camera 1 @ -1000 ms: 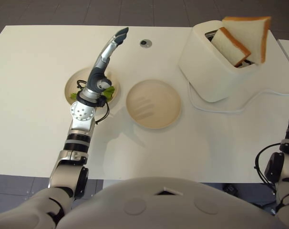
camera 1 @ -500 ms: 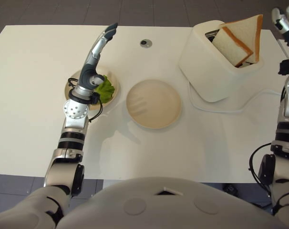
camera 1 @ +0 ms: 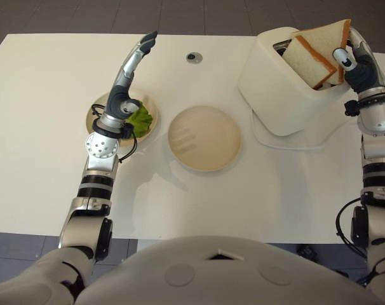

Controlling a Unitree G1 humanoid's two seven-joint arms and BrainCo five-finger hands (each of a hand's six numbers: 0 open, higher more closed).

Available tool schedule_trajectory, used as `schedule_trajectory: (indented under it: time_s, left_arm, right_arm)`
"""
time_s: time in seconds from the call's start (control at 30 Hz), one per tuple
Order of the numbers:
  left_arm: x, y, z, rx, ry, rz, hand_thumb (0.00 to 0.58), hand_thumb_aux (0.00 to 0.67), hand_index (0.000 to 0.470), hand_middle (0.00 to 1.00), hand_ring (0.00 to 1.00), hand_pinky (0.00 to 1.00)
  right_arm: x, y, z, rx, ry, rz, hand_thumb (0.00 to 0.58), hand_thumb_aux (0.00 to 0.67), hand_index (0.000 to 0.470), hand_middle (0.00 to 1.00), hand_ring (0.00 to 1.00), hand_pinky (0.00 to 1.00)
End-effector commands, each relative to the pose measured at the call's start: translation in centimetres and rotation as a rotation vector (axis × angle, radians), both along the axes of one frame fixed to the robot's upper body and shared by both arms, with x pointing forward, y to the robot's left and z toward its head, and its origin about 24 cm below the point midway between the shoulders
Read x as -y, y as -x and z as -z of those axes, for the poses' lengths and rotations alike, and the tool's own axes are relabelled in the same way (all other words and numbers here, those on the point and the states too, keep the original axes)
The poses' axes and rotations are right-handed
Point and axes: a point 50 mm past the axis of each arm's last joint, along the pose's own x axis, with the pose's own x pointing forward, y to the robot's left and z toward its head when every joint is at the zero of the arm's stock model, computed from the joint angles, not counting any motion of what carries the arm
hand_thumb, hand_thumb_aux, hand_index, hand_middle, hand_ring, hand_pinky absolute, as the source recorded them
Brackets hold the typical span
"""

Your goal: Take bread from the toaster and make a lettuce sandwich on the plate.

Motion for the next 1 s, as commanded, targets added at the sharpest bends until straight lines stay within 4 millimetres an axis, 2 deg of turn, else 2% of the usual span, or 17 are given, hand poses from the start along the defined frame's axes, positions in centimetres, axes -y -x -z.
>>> schedule_trajectory:
  time_s: [0.03, 0.23, 0.27, 0.3, 0.47, 0.67, 0.7, 0.73, 0.77, 0.8, 0.83, 0.87, 1.0]
  left_arm:
    - [0.3, -0.2, 0.1, -0.006, -0.014, 0.010, 0.000, 0.000, 0.000, 0.00, 0.00, 0.00]
    - [0.4, -0.1, 0.2, -0.010, -0.015, 0.012, 0.000, 0.000, 0.000, 0.00, 0.00, 0.00]
    - [0.4, -0.1, 0.3, -0.011, -0.015, 0.012, 0.000, 0.000, 0.000, 0.00, 0.00, 0.00]
    - [0.4, -0.1, 0.3, -0.011, -0.015, 0.012, 0.000, 0.000, 0.000, 0.00, 0.00, 0.00]
    - [0.4, 0.0, 0.4, -0.013, -0.014, 0.014, 0.000, 0.000, 0.000, 0.00, 0.00, 0.00]
    - [0.5, 0.0, 0.5, -0.015, -0.016, 0.016, 0.000, 0.000, 0.000, 0.00, 0.00, 0.00]
    - [0.5, 0.0, 0.5, -0.015, -0.016, 0.016, 0.000, 0.000, 0.000, 0.00, 0.00, 0.00]
    - [0.5, 0.0, 0.4, -0.014, -0.015, 0.015, 0.000, 0.000, 0.000, 0.00, 0.00, 0.00]
    - [0.5, 0.0, 0.4, -0.013, -0.015, 0.014, 0.000, 0.000, 0.000, 0.00, 0.00, 0.00]
    - [0.4, 0.0, 0.4, -0.012, -0.015, 0.012, 0.000, 0.000, 0.000, 0.00, 0.00, 0.00]
    - [0.3, 0.0, 0.3, -0.010, -0.015, 0.008, 0.000, 0.000, 0.000, 0.00, 0.00, 0.00]
    - [0.2, 0.0, 0.3, -0.008, -0.014, 0.004, 0.000, 0.000, 0.000, 0.00, 0.00, 0.00]
    - [-0.3, -0.1, 0.0, 0.001, -0.015, -0.013, 0.000, 0.000, 0.000, 0.00, 0.00, 0.00]
  right_arm:
    - [-0.3, -0.4, 0.4, -0.028, 0.017, -0.004, 0.000, 0.000, 0.000, 0.00, 0.00, 0.00]
    - [-1.0, -0.5, -0.2, 0.028, 0.004, -0.030, 0.000, 0.000, 0.000, 0.00, 0.00, 0.00]
    - [-0.9, -0.5, -0.7, 0.067, -0.008, -0.022, 0.554, 0.528, 0.370, 0.00, 0.00, 0.00]
    - [-0.7, -0.4, -1.2, 0.111, -0.021, -0.009, 0.580, 0.670, 0.470, 0.00, 0.00, 0.00]
    - [-0.1, 0.3, -3.8, 0.319, -0.092, 0.036, 0.580, 0.670, 0.470, 0.00, 0.00, 0.00]
    - [0.1, 1.1, -5.5, 0.458, -0.137, 0.040, 0.580, 0.670, 0.470, 0.00, 0.00, 0.00]
    - [-0.1, 1.3, -5.8, 0.487, -0.144, 0.026, 0.580, 0.670, 0.470, 0.04, 0.04, 0.04]
    - [-0.4, 1.5, -6.3, 0.521, -0.157, 0.003, 0.580, 0.670, 0.470, 0.15, 0.15, 0.15]
    - [-0.6, 1.8, -6.6, 0.550, -0.171, -0.022, 0.580, 0.670, 0.470, 0.38, 0.38, 0.38]
    - [-1.1, 2.1, -7.2, 0.586, -0.193, -0.065, 0.580, 0.670, 0.470, 0.68, 0.68, 0.68]
    - [-1.6, 2.5, -7.6, 0.611, -0.218, -0.110, 0.580, 0.670, 0.470, 0.94, 0.94, 0.94]
    - [-2.0, 2.8, -7.9, 0.625, -0.236, -0.148, 0.580, 0.670, 0.470, 1.00, 1.00, 1.00]
    - [-3.7, 4.1, -9.2, 0.658, -0.304, -0.314, 0.580, 0.670, 0.470, 1.00, 1.00, 1.00]
